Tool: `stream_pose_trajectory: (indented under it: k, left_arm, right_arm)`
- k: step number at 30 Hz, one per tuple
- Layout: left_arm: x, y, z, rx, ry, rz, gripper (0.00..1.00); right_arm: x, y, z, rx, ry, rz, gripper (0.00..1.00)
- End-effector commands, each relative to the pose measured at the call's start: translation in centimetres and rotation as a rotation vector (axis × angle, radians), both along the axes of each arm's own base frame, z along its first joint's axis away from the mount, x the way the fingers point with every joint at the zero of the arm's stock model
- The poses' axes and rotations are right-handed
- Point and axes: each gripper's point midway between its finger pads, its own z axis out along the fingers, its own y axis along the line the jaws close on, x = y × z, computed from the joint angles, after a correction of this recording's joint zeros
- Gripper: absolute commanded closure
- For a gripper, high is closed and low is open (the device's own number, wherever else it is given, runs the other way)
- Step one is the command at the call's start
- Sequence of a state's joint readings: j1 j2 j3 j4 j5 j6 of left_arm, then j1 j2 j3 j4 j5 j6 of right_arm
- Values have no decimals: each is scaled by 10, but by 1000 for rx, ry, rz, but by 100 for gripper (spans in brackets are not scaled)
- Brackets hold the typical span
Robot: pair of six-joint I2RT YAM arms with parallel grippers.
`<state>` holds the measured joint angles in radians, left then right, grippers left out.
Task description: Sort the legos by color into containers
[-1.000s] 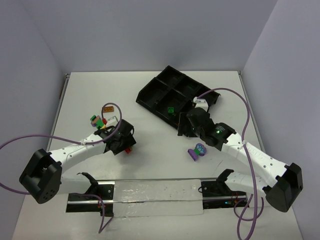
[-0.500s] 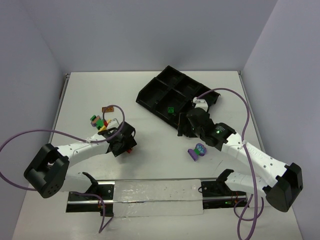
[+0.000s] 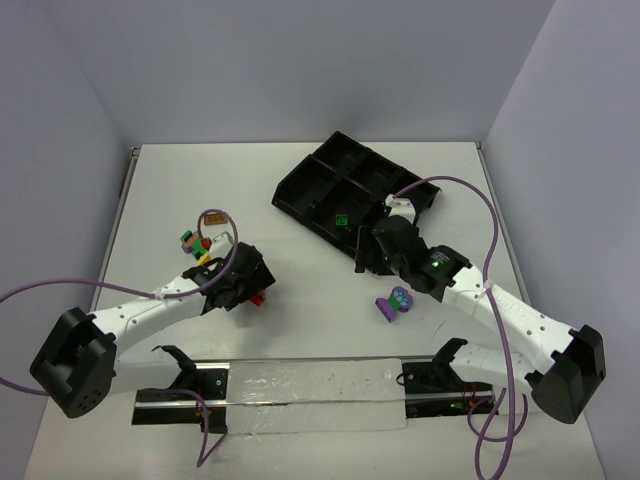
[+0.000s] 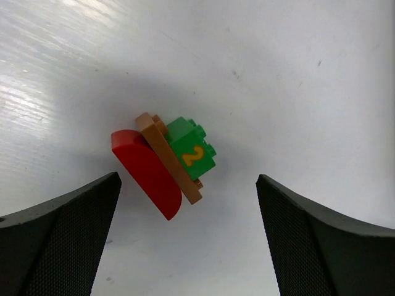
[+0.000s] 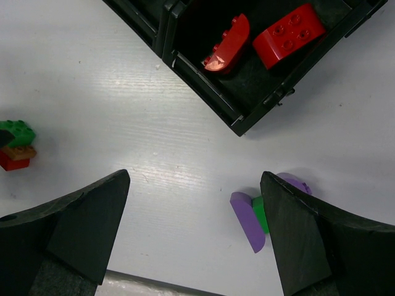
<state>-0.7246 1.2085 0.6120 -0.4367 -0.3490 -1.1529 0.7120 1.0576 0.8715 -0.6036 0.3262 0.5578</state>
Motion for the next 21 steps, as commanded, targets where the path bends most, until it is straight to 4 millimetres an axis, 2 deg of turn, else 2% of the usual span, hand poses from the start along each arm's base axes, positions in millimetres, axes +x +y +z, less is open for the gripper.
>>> stream_pose_trajectory:
  k: [1,4,6,7,13,21]
  left_arm:
    - [7,22,6,-55,-53,242,1]
    - [12,17,8,-102,-60,285,1]
    - [18,12,13,-133,-64,322,5]
    - [18,14,7,-114,-45,344,6]
    - [28,11,6,-69,-11,393,6]
    - [29,15,-5,-43,-3,420,18]
  right_arm:
    - [6,6,22,24,-48,-6,6]
    - [5,4,22,15,-53,-7,6]
    - [3,3,23,14,-56,-3,6]
    - [3,2,24,12,-56,-3,6]
    - [0,0,26,23,-64,-6,6]
    - [0,1,20,19,-49,-7,6]
